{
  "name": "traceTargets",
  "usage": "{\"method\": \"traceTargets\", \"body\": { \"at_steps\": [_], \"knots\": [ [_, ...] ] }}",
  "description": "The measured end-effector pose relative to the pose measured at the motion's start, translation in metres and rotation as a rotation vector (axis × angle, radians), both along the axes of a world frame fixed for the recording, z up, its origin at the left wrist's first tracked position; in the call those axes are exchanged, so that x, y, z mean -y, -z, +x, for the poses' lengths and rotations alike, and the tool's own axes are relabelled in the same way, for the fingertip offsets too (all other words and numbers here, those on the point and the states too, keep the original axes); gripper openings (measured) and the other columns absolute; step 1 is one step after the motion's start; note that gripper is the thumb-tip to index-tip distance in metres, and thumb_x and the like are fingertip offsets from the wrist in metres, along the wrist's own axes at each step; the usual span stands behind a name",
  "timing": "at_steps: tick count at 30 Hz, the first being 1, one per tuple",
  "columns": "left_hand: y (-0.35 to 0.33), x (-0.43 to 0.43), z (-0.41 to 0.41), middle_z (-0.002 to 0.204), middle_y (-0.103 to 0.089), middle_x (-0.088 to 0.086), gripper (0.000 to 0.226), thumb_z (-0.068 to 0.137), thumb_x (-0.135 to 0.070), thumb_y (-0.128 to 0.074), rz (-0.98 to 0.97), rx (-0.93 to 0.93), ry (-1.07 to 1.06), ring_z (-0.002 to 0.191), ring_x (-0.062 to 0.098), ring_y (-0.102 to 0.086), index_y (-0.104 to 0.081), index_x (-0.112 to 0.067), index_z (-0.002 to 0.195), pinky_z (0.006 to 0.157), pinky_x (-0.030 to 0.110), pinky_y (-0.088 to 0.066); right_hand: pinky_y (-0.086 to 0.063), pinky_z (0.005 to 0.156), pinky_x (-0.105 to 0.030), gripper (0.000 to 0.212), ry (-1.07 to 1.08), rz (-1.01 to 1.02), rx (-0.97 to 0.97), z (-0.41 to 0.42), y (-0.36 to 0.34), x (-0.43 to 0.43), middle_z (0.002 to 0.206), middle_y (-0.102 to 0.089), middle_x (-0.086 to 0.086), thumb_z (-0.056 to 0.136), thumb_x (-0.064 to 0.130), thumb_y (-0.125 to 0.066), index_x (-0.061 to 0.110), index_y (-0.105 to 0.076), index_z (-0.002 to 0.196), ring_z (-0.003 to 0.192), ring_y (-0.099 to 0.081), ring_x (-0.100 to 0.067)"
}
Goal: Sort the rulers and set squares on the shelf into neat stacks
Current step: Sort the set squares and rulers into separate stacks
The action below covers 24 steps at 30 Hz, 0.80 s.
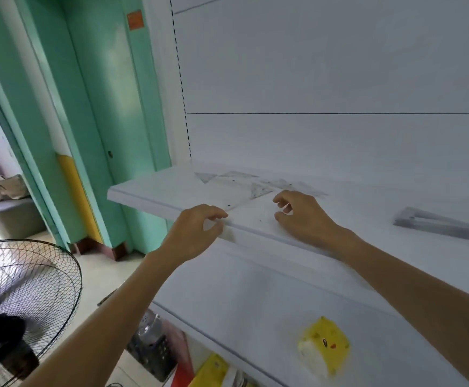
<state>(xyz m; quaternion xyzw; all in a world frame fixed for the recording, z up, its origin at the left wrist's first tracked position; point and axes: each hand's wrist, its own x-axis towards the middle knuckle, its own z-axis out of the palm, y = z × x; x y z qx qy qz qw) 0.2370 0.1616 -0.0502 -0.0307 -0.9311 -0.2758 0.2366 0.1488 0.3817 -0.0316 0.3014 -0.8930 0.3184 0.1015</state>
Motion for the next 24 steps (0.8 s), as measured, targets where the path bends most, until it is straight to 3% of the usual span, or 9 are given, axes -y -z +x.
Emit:
{"method": "traceTargets", "body": {
  "at_steps": [6,10,14,19,24],
  "knots": [
    [0.004,0.016,-0.038,0.107,-0.064,-0.003,0.022,0.085,-0.013,-0.059,-0.039,-0.023,0.016,0.096,0.011,-0.054,-0.067,-0.017,0.106,0.084,0.022,-0.038,-0.043,0.090,-0.031,0.028,0.020,0.091,-0.036,-0.048,-0.006,0.020,0.115,-0.058,-0.006,0.087,0.018,-0.055,0.011,-0.057,0.114,0.102,-0.054,-0.020],
    [-0.006,0.033,-0.069,0.115,-0.062,-0.001,0.023,0.087,-0.018,-0.057,-0.082,0.041,0.024,0.108,0.017,-0.053,-0.064,-0.018,0.109,0.095,0.029,-0.038,-0.042,0.086,-0.028,0.027,0.046,0.119,-0.045,-0.093,-0.019,0.044,0.114,-0.059,-0.010,0.087,0.019,-0.057,0.008,-0.059,0.112,0.103,-0.055,-0.022],
    [-0.013,0.050,-0.103,0.127,-0.055,-0.003,0.032,0.088,-0.037,-0.056,-0.151,0.146,0.010,0.118,0.015,-0.046,-0.058,-0.024,0.117,0.098,0.025,-0.030,-0.041,0.085,-0.027,0.030,0.016,0.162,-0.046,-0.124,-0.017,0.074,0.117,-0.058,-0.011,0.087,0.021,-0.057,0.006,-0.058,0.113,0.106,-0.055,-0.023],
    [-0.008,0.060,-0.135,0.132,-0.051,-0.005,0.049,0.079,-0.060,-0.054,-0.227,0.269,0.079,0.123,0.014,-0.041,-0.054,-0.034,0.121,0.105,0.035,-0.032,-0.043,0.093,-0.032,0.039,-0.003,0.265,-0.030,-0.148,-0.007,0.101,0.124,-0.056,-0.010,0.087,0.029,-0.058,0.009,-0.055,0.121,0.113,-0.053,-0.023],
    [-0.004,0.081,-0.150,0.127,-0.053,-0.005,0.041,0.081,-0.054,-0.058,-0.201,0.247,0.155,0.119,0.013,-0.045,-0.059,-0.032,0.116,0.103,0.031,-0.033,-0.042,0.090,-0.028,0.041,0.010,0.288,-0.028,-0.165,-0.001,0.122,0.124,-0.058,-0.006,0.087,0.035,-0.058,0.011,-0.057,0.120,0.111,-0.054,-0.020]
  ]
}}
